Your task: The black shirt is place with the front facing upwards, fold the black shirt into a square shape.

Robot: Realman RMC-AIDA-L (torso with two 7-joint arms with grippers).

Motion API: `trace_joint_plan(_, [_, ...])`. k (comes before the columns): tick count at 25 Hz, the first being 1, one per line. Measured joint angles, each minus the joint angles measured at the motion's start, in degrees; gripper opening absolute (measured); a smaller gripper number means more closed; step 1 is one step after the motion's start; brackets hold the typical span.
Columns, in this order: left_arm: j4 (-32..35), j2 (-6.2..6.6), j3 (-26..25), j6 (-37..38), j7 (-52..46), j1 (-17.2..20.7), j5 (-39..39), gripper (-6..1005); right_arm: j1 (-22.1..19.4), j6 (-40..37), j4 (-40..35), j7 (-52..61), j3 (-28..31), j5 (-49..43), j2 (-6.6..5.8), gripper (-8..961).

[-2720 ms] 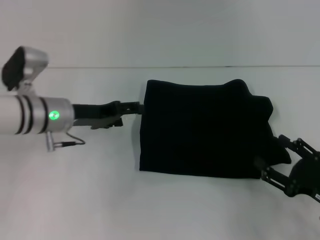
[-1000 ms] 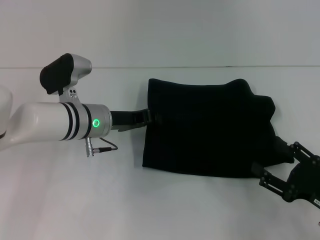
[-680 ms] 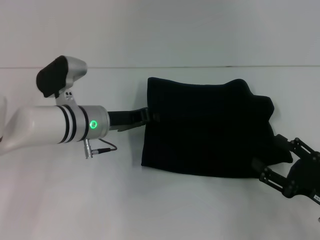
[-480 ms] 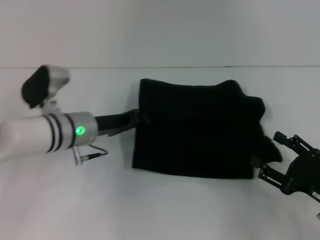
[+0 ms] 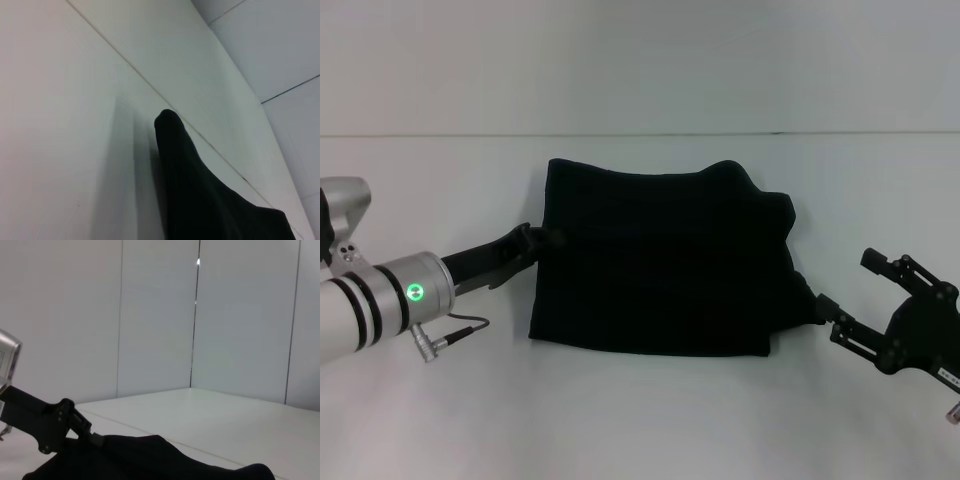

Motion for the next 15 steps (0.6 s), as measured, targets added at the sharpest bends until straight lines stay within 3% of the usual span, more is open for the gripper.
trace_joint_plan(5, [-0.1,-0.19,0.3,1.0,0.3,-0.3,0.1,136,0.2,0.0,0.0,0.0,0.4,0.0,0.00,856])
trace_joint_plan(9, [-0.1,0.58,0.3,4.7,2.8,-0.1,0.3,152,0.2,0.1,0.2,0.0,1.0,0.0,0.00,856])
trace_joint_plan(15, [0.4,2.61,-0.4,9.8,5.9,2.9,0.3,396,0.6,0.1,0.8,0.0,3.5,0.0,0.07,856])
